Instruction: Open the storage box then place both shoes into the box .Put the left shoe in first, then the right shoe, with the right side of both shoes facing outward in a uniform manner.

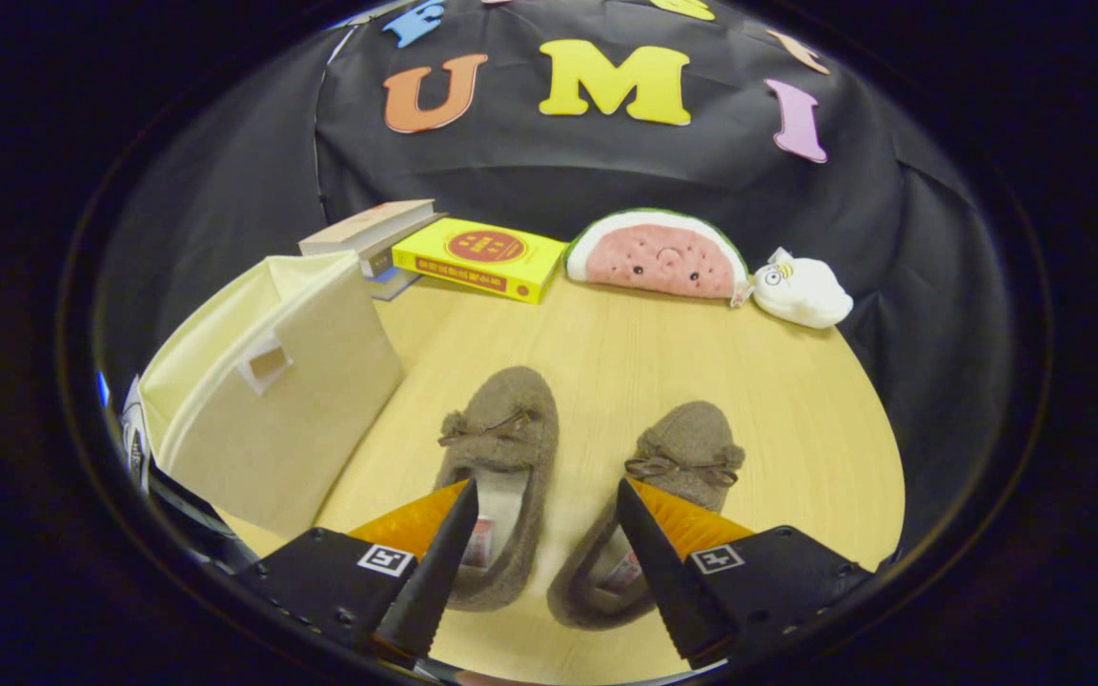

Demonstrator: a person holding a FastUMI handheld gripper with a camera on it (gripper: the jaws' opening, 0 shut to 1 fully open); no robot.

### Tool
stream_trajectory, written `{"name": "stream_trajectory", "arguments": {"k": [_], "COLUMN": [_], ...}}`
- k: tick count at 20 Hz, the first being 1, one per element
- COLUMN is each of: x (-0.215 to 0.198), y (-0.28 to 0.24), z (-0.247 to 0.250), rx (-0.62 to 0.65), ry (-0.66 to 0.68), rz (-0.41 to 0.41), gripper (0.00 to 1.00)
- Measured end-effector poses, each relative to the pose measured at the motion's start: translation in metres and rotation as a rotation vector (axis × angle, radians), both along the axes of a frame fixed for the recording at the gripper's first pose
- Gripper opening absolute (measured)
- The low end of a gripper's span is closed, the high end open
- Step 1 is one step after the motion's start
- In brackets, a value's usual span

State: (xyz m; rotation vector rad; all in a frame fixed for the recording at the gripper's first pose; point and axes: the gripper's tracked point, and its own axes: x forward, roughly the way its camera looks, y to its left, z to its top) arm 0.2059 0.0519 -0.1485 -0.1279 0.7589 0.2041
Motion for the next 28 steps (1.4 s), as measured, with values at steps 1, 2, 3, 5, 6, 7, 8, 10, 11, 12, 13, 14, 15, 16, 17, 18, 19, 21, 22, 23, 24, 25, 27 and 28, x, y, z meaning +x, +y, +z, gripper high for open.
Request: {"name": "stream_trajectory", "arguments": {"k": [1,2,3,5,6,7,8,10,11,12,13,14,15,16,17,18,19,21,22,23,24,25,27,28], "x": [0.001,0.002,0.004,0.009,0.012,0.012,0.013,0.014,0.014,0.014,0.015,0.013,0.014,0.015,0.013,0.012,0.011,0.006,0.003,0.001,-0.002,-0.006,-0.014,-0.018], "y": [0.0,0.001,0.003,0.006,0.004,0.003,0.005,0.009,0.009,0.01,0.01,0.01,0.012,0.013,0.014,0.012,0.01,0.005,0.005,0.005,0.005,0.007,0.014,0.02], "z": [-0.007,-0.012,-0.015,-0.024,-0.029,-0.035,-0.038,-0.042,-0.045,-0.044,-0.049,-0.048,-0.046,-0.043,-0.04,-0.034,-0.028,-0.011,0.0,0.012,0.026,0.041,0.074,0.09], "rx": [-0.003,-0.008,-0.009,-0.019,-0.034,-0.045,-0.042,-0.021,-0.022,-0.023,-0.02,0.008,0.033,0.06,0.086,0.104,0.115,0.124,0.135,0.148,0.159,0.171,0.19,0.193], "ry": [0.017,0.032,0.041,0.064,0.083,0.108,0.132,0.168,0.185,0.19,0.205,0.219,0.232,0.24,0.244,0.239,0.23,0.211,0.196,0.182,0.166,0.148,0.105,0.08], "rz": [0.0,-0.001,-0.001,-0.004,-0.015,-0.027,-0.038,-0.053,-0.059,-0.058,-0.062,-0.087,-0.109,-0.117,-0.12,-0.126,-0.132,-0.145,-0.148,-0.151,-0.154,-0.154,-0.145,-0.136], "gripper": [0.88,0.88,0.84,0.75,0.69,0.58,0.48,0.29,0.19,0.16,0.16,0.09,0.02,0.02,0.02,0.02,0.02,0.02,0.02,0.02,0.02,0.02,0.02,0.01]}}
